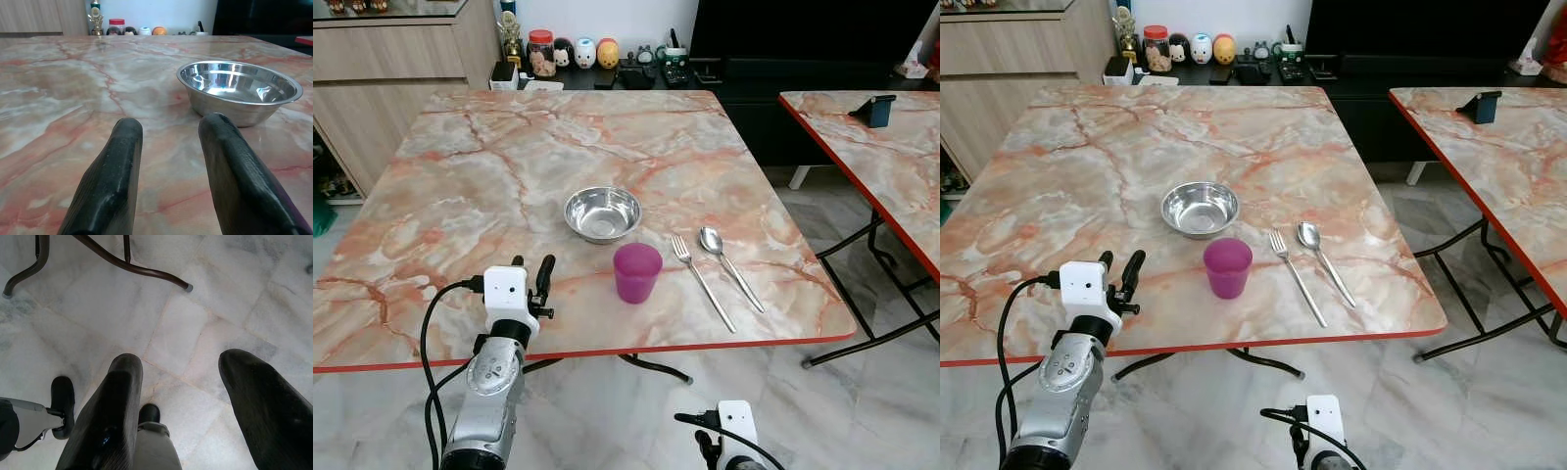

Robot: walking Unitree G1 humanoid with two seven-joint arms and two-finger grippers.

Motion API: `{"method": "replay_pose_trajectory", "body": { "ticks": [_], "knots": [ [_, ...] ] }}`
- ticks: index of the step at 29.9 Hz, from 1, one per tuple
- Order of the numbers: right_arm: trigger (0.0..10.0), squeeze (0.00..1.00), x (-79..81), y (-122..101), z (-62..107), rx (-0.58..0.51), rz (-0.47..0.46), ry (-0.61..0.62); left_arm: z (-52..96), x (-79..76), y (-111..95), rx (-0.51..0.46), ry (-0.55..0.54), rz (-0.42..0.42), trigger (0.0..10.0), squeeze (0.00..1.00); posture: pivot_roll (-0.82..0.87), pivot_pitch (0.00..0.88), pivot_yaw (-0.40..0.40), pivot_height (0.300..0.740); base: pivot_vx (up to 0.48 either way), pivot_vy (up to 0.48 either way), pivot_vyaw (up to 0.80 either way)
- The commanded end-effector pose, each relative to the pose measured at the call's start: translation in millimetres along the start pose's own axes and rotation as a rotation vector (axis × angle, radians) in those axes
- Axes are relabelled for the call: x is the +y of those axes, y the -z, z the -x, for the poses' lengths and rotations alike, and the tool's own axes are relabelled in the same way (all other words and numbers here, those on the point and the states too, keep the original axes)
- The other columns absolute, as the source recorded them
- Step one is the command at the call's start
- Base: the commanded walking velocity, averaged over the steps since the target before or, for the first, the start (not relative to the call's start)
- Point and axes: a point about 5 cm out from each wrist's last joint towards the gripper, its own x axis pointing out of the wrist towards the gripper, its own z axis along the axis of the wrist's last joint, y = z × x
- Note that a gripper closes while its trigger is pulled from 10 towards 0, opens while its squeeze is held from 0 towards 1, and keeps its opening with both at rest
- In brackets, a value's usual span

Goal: Setting the table

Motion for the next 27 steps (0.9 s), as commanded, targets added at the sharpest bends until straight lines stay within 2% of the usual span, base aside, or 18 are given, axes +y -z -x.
{"method": "replay_pose_trajectory", "body": {
  "ticks": [1,12,13,14,27],
  "knots": [
    [10.0,0.00,-2.4,-0.4,0.0,-0.002,0.002,0.008,-1.2,-3.4,-2.2,-0.014,0.018,-0.004,10.0,0.00,0.09,0.000,-0.078,0.740,0.000,0.000,0.00],
    [10.0,0.00,-2.4,-0.4,0.0,-0.002,0.002,0.008,-1.2,-3.4,-2.2,-0.014,0.018,-0.004,10.0,0.00,0.09,0.000,-0.078,0.740,0.000,0.000,0.00],
    [10.0,0.00,-2.5,-0.3,0.0,-0.002,0.002,0.011,-1.2,-3.4,-2.2,-0.014,0.019,-0.004,10.0,0.00,0.00,0.000,0.000,0.740,0.000,0.000,0.00],
    [10.0,0.00,-2.5,-1.5,0.0,-0.013,-0.006,0.007,-1.4,-5.9,-2.6,-0.015,0.033,-0.020,10.0,0.00,0.09,0.000,-0.081,0.740,0.000,0.000,0.00],
    [10.0,0.00,-2.3,-2.0,0.0,-0.017,-0.011,0.000,-1.3,-7.2,-3.0,-0.017,0.038,-0.031,10.0,0.00,0.09,0.000,-0.083,0.740,0.000,0.000,0.00]
  ]
}}
